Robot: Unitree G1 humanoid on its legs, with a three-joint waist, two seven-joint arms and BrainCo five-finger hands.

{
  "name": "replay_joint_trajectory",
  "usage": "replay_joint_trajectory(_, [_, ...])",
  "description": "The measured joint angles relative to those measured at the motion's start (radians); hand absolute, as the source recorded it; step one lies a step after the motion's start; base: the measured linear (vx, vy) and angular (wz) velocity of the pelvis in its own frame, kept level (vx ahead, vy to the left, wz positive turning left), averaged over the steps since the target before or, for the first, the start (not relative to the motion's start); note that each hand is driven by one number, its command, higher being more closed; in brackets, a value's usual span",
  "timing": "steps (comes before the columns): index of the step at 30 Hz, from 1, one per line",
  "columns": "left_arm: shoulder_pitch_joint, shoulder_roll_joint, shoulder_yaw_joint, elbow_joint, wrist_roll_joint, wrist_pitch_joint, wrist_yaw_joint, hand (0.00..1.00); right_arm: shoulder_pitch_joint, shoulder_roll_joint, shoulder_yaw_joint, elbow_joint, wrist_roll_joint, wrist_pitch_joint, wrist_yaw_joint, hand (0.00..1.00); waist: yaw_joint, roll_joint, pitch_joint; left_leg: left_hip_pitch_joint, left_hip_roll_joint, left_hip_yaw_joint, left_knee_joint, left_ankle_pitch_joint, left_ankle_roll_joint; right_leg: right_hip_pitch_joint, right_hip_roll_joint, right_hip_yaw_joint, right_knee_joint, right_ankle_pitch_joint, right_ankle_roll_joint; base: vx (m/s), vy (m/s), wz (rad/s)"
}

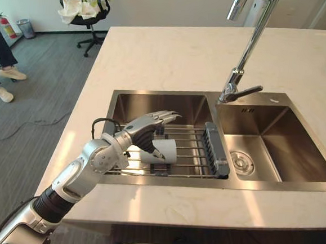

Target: Walk over to the sink, pick up the cup, carry it to the dishwasher, place the cup inside the dishwasher, then close the dishwasher door

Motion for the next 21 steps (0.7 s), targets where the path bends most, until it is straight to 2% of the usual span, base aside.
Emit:
replay_joint_trajectory(1, [0.0,0.013,-0.007,0.033,0.011,0.009,0.0,0.0,-0.001,-0.003,0.015,-0.005,0.0,0.001,0.0,0.0,-0.01,-0.004,0.001,0.0,0.0,0.004,0.0,0.0,0.0,0.0,0.0,-0.001,-0.004,0.003,-0.001,-0.03,-0.001,-0.06])
replay_joint_trajectory(4, [-0.002,0.026,-0.031,0.065,0.025,0.026,0.0,0.0,0.0,-0.007,0.038,-0.023,0.0,0.01,-0.003,0.0,-0.011,-0.007,0.003,-0.001,0.0,0.02,0.0,0.0,0.001,-0.005,0.0,0.005,-0.02,0.011,-0.003,-0.04,0.006,-0.13])
replay_joint_trajectory(16, [-0.064,0.019,-0.077,0.106,0.064,0.092,-0.037,0.0,0.009,-0.017,0.091,-0.117,0.021,0.103,-0.012,0.0,-0.031,-0.016,0.003,-0.036,-0.002,0.049,0.005,0.002,0.002,-0.051,0.001,0.051,-0.029,0.036,0.004,0.01,0.007,-0.07])
replay_joint_trajectory(21, [-0.068,0.016,-0.088,0.106,0.083,0.102,-0.042,0.0,0.009,-0.016,0.094,-0.122,0.032,0.105,-0.013,0.0,-0.038,-0.016,0.003,-0.036,-0.002,0.052,0.0,0.001,0.003,-0.056,0.001,0.058,-0.024,0.038,0.003,-0.03,0.003,-0.05])
